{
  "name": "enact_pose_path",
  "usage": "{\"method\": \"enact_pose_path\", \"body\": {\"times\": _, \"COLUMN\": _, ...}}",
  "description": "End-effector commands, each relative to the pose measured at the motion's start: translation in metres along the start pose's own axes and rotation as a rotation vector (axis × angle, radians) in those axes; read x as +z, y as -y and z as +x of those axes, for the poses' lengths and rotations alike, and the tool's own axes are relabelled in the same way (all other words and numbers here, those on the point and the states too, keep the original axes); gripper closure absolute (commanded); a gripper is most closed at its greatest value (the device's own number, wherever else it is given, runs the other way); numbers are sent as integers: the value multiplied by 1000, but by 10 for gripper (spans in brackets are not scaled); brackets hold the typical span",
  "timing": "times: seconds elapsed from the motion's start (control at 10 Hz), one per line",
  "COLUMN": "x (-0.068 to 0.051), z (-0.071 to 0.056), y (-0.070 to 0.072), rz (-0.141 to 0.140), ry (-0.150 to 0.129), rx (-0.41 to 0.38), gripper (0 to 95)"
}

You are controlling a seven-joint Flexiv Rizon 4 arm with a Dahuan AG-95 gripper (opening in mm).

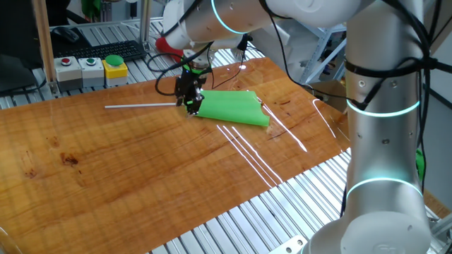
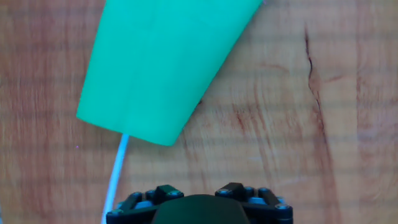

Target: Wave the flag

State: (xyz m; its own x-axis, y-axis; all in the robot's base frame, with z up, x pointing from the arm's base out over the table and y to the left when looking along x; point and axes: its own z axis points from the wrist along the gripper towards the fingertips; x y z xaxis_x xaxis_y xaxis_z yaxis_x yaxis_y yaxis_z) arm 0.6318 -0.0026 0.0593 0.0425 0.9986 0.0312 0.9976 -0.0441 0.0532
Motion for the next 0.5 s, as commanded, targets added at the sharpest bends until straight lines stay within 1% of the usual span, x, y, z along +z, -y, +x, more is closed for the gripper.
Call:
{"method": "enact_pose_path", "body": {"times": 0.1, "x": 4, "z": 5, "y": -17, "rz": 0, "ry": 3, "rx": 54, "gripper": 190}}
{"method": "enact_pose_path", "body": {"times": 0.2, "x": 6, "z": 8, "y": -27, "rz": 3, "ry": -1, "rx": 83, "gripper": 190}}
{"method": "enact_pose_path", "body": {"times": 0.4, "x": 10, "z": 10, "y": -37, "rz": 3, "ry": -9, "rx": 95, "gripper": 190}}
{"method": "enact_pose_path", "body": {"times": 0.5, "x": 12, "z": 12, "y": -46, "rz": 4, "ry": -14, "rx": 87, "gripper": 380}}
